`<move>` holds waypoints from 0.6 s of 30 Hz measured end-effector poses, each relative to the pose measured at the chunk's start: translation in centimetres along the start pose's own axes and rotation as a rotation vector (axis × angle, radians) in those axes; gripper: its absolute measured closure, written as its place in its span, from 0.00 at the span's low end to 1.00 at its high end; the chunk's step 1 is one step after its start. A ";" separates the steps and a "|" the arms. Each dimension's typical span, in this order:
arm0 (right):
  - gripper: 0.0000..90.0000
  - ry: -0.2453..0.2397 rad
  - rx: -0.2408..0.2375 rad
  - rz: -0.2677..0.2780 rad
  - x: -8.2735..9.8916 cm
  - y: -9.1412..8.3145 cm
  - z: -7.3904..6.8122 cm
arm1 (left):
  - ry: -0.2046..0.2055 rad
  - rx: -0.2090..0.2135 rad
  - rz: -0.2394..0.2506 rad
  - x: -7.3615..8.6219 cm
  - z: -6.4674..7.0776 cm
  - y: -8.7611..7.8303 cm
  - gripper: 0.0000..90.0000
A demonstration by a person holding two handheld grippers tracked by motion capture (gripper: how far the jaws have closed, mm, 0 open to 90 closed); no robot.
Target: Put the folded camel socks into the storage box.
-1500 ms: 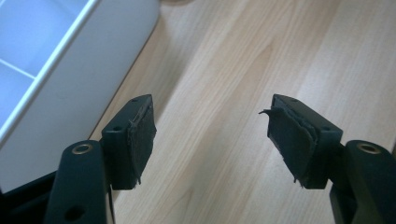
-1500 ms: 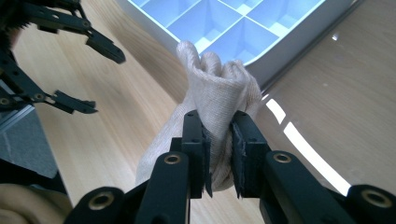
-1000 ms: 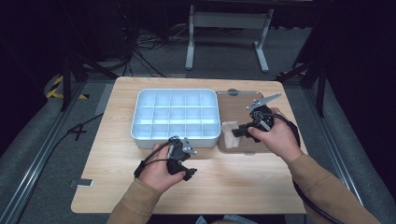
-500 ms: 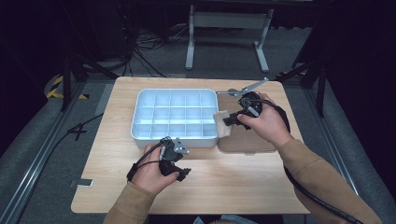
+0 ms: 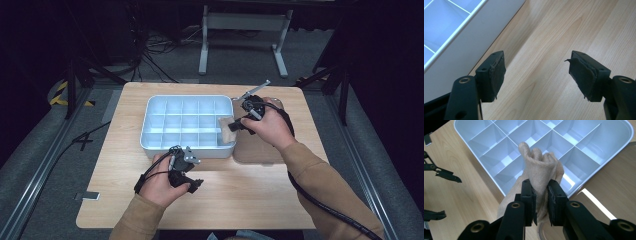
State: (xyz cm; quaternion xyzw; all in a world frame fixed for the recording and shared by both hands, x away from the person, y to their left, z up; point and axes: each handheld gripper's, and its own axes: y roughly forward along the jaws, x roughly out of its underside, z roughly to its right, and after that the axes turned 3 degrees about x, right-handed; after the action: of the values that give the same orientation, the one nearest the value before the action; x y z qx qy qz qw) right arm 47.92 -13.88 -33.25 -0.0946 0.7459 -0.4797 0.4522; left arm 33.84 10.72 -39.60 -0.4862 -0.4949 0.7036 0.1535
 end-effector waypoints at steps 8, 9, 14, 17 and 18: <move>0.86 0.002 0.032 -0.057 -0.5 2.0 0.0 | -0.003 0.002 0.002 0.0 -0.1 -0.1 0.33; 0.86 0.005 0.036 -0.065 -0.5 2.3 0.0 | -0.005 0.000 0.008 0.0 -0.1 -0.1 0.33; 0.86 0.007 0.050 -0.087 -0.4 3.5 0.0 | -0.004 0.009 0.002 -0.2 -0.2 -0.1 0.33; 0.86 0.002 0.063 -0.109 -0.2 4.1 -0.1 | 0.003 0.004 0.003 -0.3 -0.2 0.0 0.33; 0.86 0.001 0.065 -0.114 -0.1 4.4 -0.1 | 0.001 0.007 0.009 -0.3 -0.2 0.1 0.33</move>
State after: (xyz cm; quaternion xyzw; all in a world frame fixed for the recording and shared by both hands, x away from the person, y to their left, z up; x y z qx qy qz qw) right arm 49.19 -11.43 -36.66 -0.1218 0.7237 -0.5286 0.4265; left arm 34.19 10.60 -39.55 -0.4881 -0.4903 0.7059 0.1521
